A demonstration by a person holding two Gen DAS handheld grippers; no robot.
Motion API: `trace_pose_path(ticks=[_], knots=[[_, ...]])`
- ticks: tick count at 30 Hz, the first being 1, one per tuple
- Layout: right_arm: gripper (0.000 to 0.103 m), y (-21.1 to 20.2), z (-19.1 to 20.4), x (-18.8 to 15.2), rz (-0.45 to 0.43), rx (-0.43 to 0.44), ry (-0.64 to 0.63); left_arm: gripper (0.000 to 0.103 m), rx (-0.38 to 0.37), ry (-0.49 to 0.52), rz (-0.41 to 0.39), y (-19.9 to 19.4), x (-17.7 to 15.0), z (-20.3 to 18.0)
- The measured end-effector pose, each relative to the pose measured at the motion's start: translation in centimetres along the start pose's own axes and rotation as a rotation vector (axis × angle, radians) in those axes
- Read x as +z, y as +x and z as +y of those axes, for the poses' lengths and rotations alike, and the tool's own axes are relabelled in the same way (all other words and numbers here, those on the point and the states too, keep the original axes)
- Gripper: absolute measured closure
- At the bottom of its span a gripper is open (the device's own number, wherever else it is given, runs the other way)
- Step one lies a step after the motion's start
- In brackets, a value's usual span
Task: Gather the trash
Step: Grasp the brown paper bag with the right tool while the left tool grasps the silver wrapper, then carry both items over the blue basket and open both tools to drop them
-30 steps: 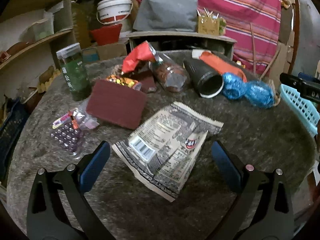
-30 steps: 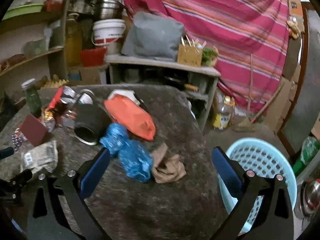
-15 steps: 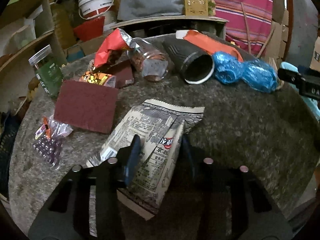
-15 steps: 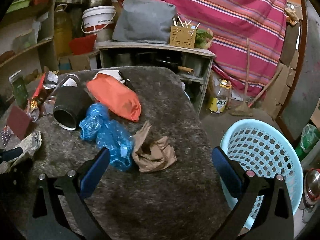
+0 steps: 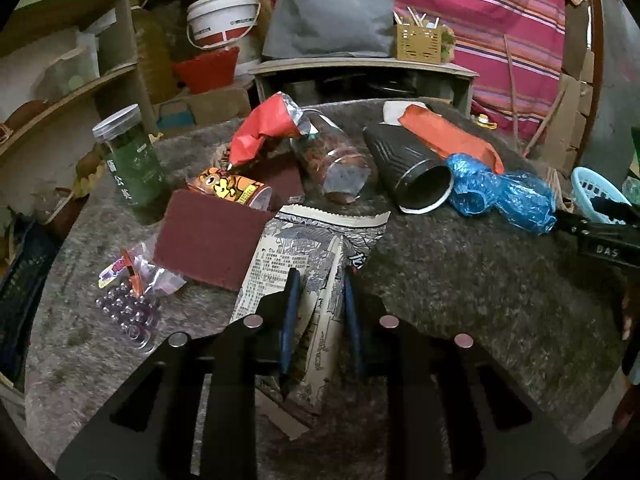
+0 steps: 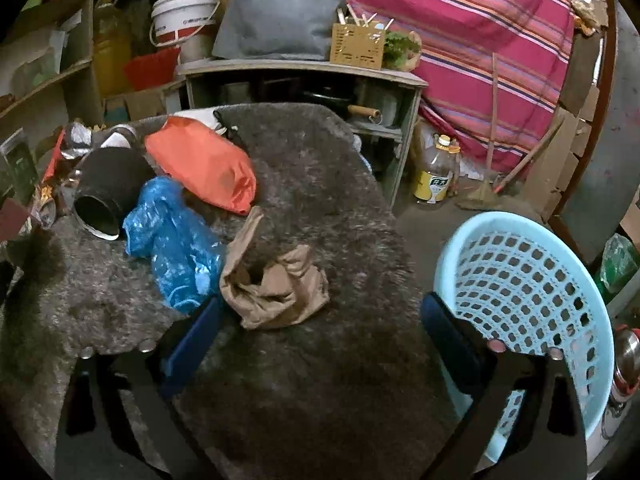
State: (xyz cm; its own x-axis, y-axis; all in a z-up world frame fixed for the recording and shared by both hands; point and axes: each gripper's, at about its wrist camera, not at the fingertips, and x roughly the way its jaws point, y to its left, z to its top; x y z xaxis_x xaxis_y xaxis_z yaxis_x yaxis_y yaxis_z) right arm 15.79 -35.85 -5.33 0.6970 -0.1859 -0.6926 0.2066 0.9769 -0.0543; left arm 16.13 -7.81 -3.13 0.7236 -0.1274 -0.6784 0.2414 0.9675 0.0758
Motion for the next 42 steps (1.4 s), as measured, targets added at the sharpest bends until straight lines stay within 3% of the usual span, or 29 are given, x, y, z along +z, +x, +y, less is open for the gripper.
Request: trace_pose_path(ticks=[2, 5, 8, 14, 18, 24, 36, 42], knots=[[0.025, 0.6, 0.3, 0.2, 0.017, 0.022, -0.003, 0.083, 0.009, -0.004, 0.004, 0.3, 0.0, -0.1], [0.048, 1.0, 0.7, 0.6, 0.029, 0.075, -0.003, 0.083, 0.018, -0.009, 0.008, 0.7, 0.2, -0.2], [0.055, 0.7, 1.2, 0.8, 0.015, 0.099, -0.021, 0.083, 0.024, -0.008, 0.001, 0.7, 0.4, -0.4], [0.056, -1.3, 0.4, 0.7, -0.017, 0.085, -0.022, 0.085, 0.023, 0.0, -0.028, -0.3, 0.6, -1.1], [0.056, -2.6, -1.4, 0.8, -0.038, 0.092, 0.014, 0.099, -0.003, 0.0, -0.042, -1.2, 1.2, -2.0], [0.056, -4.3, -3.6, 1.1, -0.073, 0.128, 0.052, 0.1, 0.02, 0.038, -0.086, -2.6, 1.8, -3.9], [0.056, -5.1, -4.1, 0.7, -0.093, 0.168, 0.042, 0.1, 0.046, -0.023, -0.079, -4.7, 1.8, -3.8], [0.056, -7.9, -5.9, 0.3, -0.13, 0.154, 0.069, 0.1, 0.054, 0.041, -0.119, -6.7, 1.5, -5.8]])
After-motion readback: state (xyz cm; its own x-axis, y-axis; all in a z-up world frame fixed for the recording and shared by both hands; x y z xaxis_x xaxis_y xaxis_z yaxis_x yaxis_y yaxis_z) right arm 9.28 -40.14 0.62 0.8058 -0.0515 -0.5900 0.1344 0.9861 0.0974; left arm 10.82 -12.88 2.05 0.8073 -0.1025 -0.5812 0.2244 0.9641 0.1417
